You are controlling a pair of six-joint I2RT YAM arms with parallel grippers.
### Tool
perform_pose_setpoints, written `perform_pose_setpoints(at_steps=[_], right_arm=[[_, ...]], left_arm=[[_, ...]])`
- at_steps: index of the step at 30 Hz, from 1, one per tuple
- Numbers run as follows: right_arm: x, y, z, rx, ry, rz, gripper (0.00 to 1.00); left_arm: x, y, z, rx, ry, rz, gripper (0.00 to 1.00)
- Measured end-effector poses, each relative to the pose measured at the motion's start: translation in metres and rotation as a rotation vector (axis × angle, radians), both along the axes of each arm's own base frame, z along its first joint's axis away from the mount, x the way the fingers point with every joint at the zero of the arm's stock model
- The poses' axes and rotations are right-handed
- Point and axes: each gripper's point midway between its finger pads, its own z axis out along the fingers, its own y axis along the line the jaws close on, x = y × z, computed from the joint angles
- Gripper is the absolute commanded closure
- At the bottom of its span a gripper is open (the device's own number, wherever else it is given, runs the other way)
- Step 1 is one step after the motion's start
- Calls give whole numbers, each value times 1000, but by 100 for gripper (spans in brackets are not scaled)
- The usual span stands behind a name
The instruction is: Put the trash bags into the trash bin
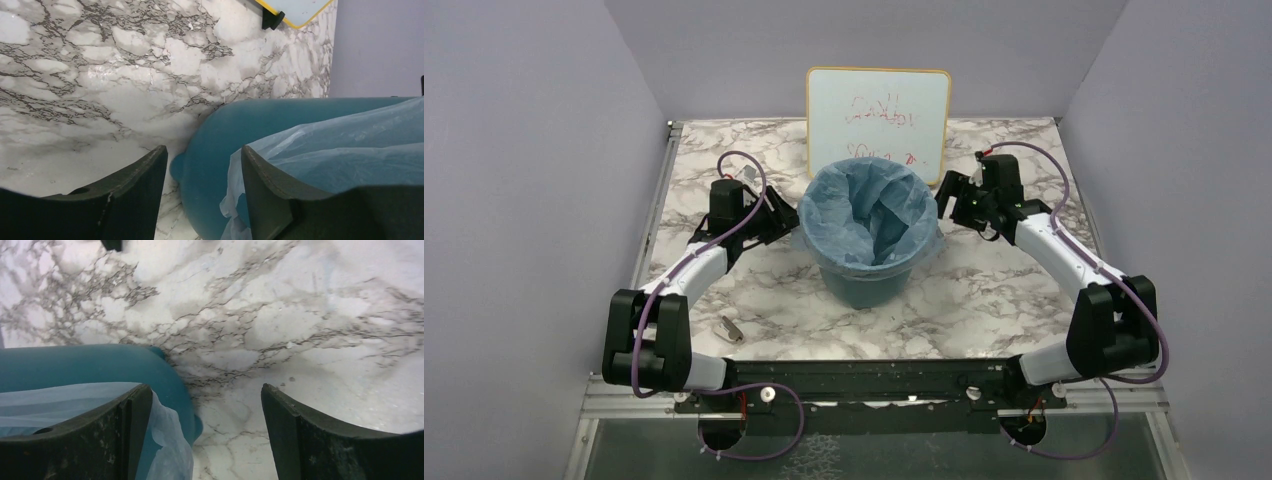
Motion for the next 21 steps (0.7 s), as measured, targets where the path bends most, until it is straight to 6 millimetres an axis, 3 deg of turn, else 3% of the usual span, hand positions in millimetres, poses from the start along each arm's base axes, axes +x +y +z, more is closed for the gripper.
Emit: perform_pose_setpoints(at_steps=[4, 8, 13, 16, 21], right_arm=[[-1, -18, 15, -76, -55, -55, 11], [-6, -29, 41, -107, -129, -87, 10], [-15, -23, 56, -69, -158, -50, 11], [-26, -6, 46, 0, -130, 31, 12], [-47, 15, 4, 101, 17, 119, 12]], left_arm=[[-2, 0, 2, 16, -18, -16, 43], [-6, 1, 10, 39, -51, -38, 27], [-13, -2, 26, 34, -105, -78, 22], [-19, -6, 31, 20, -127, -114, 25], [-33, -11, 20, 4, -107, -168, 28]])
